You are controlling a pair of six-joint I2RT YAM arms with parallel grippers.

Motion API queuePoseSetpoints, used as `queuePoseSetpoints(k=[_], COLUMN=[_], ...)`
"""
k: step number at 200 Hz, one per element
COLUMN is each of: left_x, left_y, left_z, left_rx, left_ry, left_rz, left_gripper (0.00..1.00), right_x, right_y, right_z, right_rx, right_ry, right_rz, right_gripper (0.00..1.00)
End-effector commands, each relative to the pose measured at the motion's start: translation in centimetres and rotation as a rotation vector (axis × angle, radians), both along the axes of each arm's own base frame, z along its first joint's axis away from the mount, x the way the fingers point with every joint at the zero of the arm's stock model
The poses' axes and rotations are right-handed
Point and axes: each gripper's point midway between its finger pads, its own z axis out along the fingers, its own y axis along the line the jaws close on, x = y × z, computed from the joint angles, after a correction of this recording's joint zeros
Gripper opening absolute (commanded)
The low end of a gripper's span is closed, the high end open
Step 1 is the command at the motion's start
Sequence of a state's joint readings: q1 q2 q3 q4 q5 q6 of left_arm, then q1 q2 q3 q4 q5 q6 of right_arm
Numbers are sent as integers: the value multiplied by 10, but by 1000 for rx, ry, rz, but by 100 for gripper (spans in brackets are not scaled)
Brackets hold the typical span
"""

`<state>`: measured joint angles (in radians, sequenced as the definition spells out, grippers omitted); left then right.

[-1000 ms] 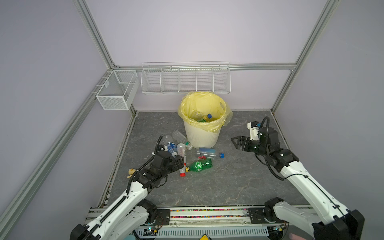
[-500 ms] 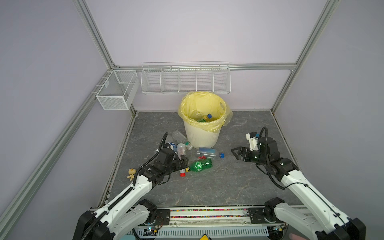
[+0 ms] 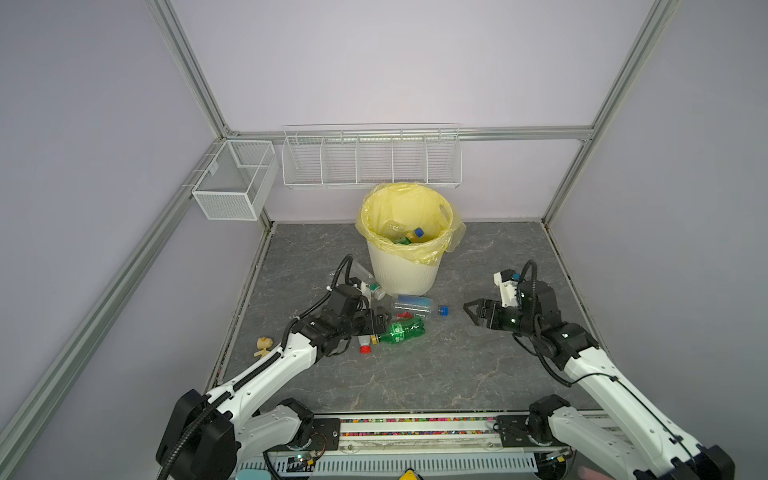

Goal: Throw the plastic bottles in the bin
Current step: 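Lower the left gripper and close it on the green yellow-capped bottle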

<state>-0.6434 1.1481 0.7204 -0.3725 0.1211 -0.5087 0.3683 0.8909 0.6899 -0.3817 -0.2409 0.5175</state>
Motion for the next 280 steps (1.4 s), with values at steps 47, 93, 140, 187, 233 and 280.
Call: queuePoseSetpoints(k=[47, 93, 140, 187, 233, 280], left_x=[-1, -1, -1, -7, -8, -14], left_y=[-35, -44, -60, -67, -69, -78], left_z=[6, -8, -25, -41, -58, -72], left_rx=[91, 168, 197, 238, 327, 363], left_ry=[-61, -29, -2, 52, 61, 78], left_rz=[-202, -264, -322, -390, -395, -419], left_gripper=[100, 99, 100, 96, 95, 92], right_x=[-7, -10, -18, -23, -29, -31], right_y=[0, -1, -5, -11, -10, -13], right_z=[4, 1, -3, -2, -6, -4], right_rx=[30, 13, 8, -4, -9, -2], right_ry=[-29, -31, -29, -45, -32, -36], right_rz=[2, 14, 10, 0, 17, 1], right_gripper=[88, 88, 88, 88, 88, 88])
